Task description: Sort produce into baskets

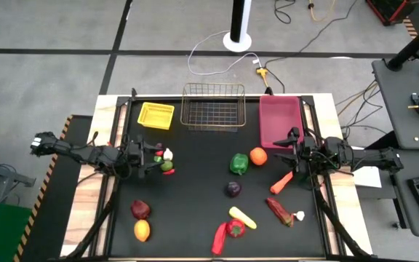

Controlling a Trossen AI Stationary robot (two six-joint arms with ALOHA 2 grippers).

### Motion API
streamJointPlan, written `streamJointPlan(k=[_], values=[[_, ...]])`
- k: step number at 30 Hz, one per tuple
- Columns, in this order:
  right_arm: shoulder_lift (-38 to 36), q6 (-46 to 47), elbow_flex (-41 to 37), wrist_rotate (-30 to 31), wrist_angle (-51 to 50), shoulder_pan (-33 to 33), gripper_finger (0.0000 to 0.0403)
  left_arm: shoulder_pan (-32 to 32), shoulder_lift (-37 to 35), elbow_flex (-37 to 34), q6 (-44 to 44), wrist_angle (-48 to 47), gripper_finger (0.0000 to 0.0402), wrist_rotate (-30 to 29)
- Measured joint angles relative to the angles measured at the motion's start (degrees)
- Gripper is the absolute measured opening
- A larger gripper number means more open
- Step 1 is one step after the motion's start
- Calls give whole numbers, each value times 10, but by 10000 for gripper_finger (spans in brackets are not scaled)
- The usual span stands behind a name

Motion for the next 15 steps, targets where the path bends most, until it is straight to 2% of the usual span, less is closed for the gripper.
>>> streamJointPlan(k=[6,10,15], values=[[0,0,0,0,0,0,219,0,0,0,-1,8,256,0],[0,2,0,0,1,0,219,0,0,0,-44,75,256,0],[0,155,0,-1,21,0,219,0,0,0,-49,148,256,0]])
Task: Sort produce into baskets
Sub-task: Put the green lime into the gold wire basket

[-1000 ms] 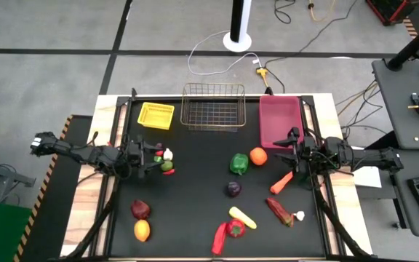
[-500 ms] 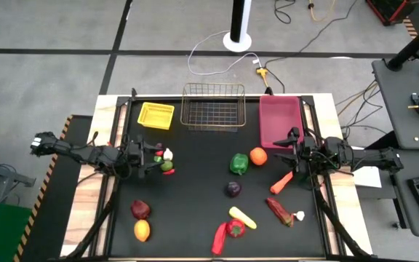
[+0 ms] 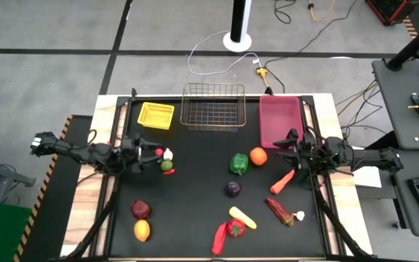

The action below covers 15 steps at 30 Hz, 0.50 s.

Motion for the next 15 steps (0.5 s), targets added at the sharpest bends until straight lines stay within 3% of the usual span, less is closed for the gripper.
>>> streamJointPlan(k=[6,8,15], values=[[0,44,0,-22,65,1,219,0,3,0,-86,68,256,11],[0,42,0,-46,70,2,219,-3,19,0,-74,106,256,23],[7,27,11,-28,62,1,219,-8,87,0,-40,250,256,32]])
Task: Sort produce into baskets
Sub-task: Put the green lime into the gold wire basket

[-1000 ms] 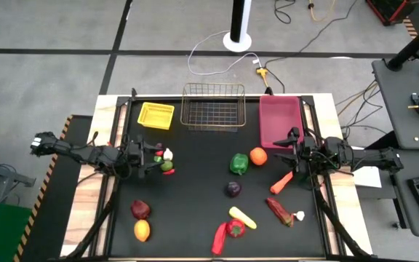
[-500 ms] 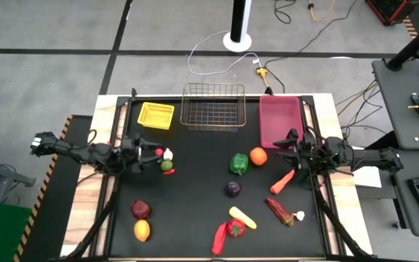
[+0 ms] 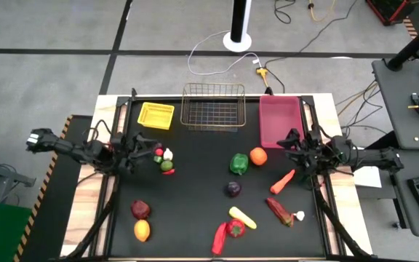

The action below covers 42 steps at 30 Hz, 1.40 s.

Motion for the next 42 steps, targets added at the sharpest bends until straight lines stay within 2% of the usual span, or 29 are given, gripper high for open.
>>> streamJointPlan(k=[5,11,13,17,20,26,29,32,35,39,42], values=[[36,-34,31,1,-1,0,219,0,23,0,14,10,256,0],[116,-99,101,62,-31,-1,219,0,40,0,-10,27,256,-25],[147,-110,136,90,-76,-1,219,0,47,0,-33,26,256,-48],[212,-123,213,141,-174,-1,219,0,63,3,-52,14,256,-141],[254,-129,257,149,-211,-1,219,0,79,6,-81,-28,256,-166],[311,-133,286,149,-219,-1,219,0,142,9,-285,-86,256,-160],[326,-137,287,149,-220,-1,219,0,177,26,-283,-86,256,-111],[337,-131,287,148,-224,-1,219,0,217,79,-256,-108,256,-80],[339,-123,287,148,-219,-1,219,0,256,164,-215,-234,256,-34],[342,-114,287,144,-223,-1,219,-3,317,305,-211,-561,256,-11],[339,-101,287,142,-232,-1,219,-12,377,385,-210,-765,256,-11]])
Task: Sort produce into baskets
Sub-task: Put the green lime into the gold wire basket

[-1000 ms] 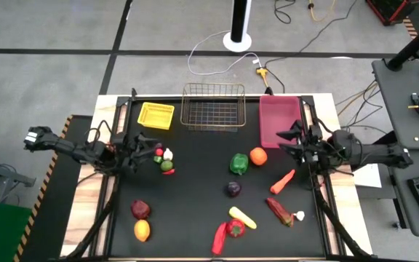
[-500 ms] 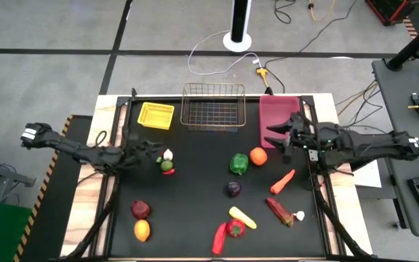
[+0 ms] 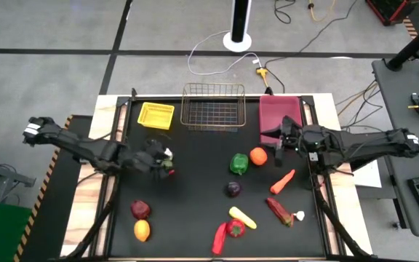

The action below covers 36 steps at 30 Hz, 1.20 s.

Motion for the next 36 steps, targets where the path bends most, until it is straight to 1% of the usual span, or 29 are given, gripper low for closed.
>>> streamJointPlan(k=[2,5,9,13,17,21,24,30,36], values=[[-2,8,0,0,-14,0,219,-5,37,34,-1,-84,256,9],[-1,21,0,0,-25,0,219,-12,84,55,6,-128,256,36],[-1,25,0,0,-26,0,219,-14,127,54,34,-115,256,44],[-2,24,0,0,-26,0,219,-14,150,34,43,-106,256,19],[-2,24,0,0,-26,0,219,-14,156,19,44,-96,256,-3],[-2,23,0,0,-26,0,219,-14,150,-3,50,-70,255,-8],[-2,18,0,0,-26,0,219,-14,148,-20,55,-55,243,-13],[-2,18,0,0,-26,0,219,-13,148,-52,63,3,207,-22],[-2,19,0,0,-26,0,219,-14,148,-62,61,8,190,-32]])
